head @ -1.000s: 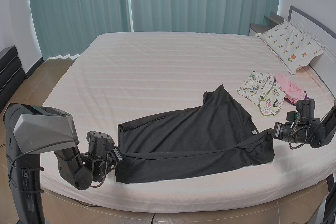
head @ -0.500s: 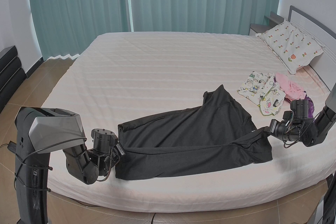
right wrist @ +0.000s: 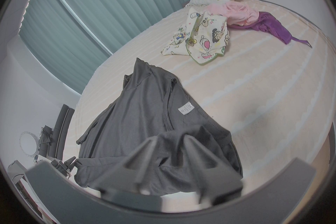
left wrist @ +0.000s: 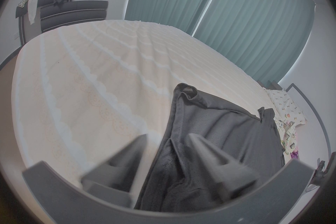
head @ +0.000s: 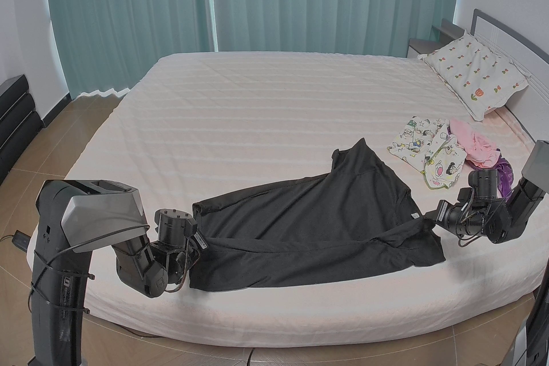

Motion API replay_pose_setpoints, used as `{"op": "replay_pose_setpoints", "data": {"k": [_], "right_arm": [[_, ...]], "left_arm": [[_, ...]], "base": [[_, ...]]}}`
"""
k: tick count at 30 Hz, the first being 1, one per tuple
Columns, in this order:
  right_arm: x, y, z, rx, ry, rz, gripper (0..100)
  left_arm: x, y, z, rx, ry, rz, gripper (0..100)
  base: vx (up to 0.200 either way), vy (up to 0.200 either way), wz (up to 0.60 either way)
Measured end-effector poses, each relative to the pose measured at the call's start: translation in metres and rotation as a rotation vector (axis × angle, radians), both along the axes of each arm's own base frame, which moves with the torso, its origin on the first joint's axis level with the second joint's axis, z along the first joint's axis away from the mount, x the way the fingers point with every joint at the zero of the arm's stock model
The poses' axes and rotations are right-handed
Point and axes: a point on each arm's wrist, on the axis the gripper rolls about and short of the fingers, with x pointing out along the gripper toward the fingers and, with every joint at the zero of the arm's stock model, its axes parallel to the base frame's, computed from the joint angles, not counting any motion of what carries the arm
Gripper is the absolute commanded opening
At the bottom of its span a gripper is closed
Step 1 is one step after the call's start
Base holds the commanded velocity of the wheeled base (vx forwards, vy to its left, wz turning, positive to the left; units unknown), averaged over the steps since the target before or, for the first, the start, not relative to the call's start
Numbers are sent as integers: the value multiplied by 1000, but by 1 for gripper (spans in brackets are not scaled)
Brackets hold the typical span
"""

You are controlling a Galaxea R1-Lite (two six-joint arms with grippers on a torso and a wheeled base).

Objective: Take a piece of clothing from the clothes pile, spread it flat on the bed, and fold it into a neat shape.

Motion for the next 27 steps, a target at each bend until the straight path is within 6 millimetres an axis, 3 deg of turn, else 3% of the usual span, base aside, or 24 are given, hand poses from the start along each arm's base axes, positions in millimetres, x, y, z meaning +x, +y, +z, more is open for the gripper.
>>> {"op": "replay_pose_setpoints", "data": {"k": [6,14,19,27], "right_arm": [[-2,-2,-6,44,33,-39,100],[-3,-6,-8,252,77,-222,100],[-2,-4,-11,333,99,-304,100],[12,2,-29,300,69,-355,100]], "left_arm": [[-2,10,-2,-20,13,39,100],[-20,21,10,-102,41,74,100],[-39,20,16,-228,87,59,100],[-59,13,24,-303,130,12,100]], "base": [[0,0,0],[0,0,0],[0,0,0],[0,0,0]]}}
